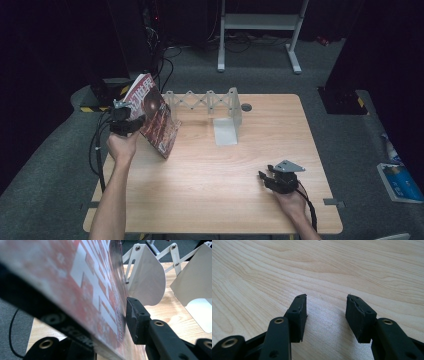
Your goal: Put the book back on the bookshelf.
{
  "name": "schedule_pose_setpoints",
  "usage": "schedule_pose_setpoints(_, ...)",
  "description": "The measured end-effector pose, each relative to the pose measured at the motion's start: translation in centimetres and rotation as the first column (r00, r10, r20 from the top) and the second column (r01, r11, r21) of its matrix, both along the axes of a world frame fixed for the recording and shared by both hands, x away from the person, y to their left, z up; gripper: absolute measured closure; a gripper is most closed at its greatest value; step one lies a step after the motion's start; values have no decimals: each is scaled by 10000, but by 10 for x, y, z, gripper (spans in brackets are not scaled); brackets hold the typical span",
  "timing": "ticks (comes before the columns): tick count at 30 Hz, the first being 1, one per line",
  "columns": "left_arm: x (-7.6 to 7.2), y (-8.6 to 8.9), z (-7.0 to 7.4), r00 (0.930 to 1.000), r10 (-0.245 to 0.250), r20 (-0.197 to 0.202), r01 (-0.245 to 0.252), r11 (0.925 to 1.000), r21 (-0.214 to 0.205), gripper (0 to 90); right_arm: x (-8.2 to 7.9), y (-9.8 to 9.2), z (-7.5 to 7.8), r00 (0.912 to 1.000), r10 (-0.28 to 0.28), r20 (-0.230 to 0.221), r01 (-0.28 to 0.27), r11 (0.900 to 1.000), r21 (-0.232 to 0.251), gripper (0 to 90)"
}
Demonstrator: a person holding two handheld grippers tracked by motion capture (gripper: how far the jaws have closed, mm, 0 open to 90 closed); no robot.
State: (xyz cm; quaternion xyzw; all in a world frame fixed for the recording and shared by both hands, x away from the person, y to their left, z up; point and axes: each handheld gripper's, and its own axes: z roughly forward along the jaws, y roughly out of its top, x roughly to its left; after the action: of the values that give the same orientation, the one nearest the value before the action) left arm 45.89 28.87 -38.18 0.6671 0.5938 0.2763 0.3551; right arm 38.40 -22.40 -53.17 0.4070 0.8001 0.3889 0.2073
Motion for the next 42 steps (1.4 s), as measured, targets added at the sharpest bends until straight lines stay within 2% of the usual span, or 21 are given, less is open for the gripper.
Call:
schedule_pose_setpoints(11,-4,5,-2,9999,100,44,-100,9999,92,581,0,0,0,10000,0,-2,0,10000,-2,514)
schedule_pose_setpoints(21,-12,2,3,9985,30,547,-26,10000,-86,477,0,0,0,10000,11,4,-11,10000,-6,512)
schedule_pose_setpoints(26,-22,7,2,9971,157,738,-128,9991,-394,472,-1,0,0,10000,13,8,-13,10000,3,511)
schedule_pose_setpoints(30,-32,13,1,9951,187,967,-152,9992,-368,473,-1,0,0,10000,17,6,-17,10000,14,509)
schedule_pose_setpoints(34,-40,16,1,9934,217,1127,-161,9986,-512,466,-1,0,0,10000,8,8,-8,10000,23,508)
schedule_pose_setpoints(42,-50,17,0,9909,71,1347,21,9977,-683,455,-1,0,0,10000,8,20,-8,10000,26,506)
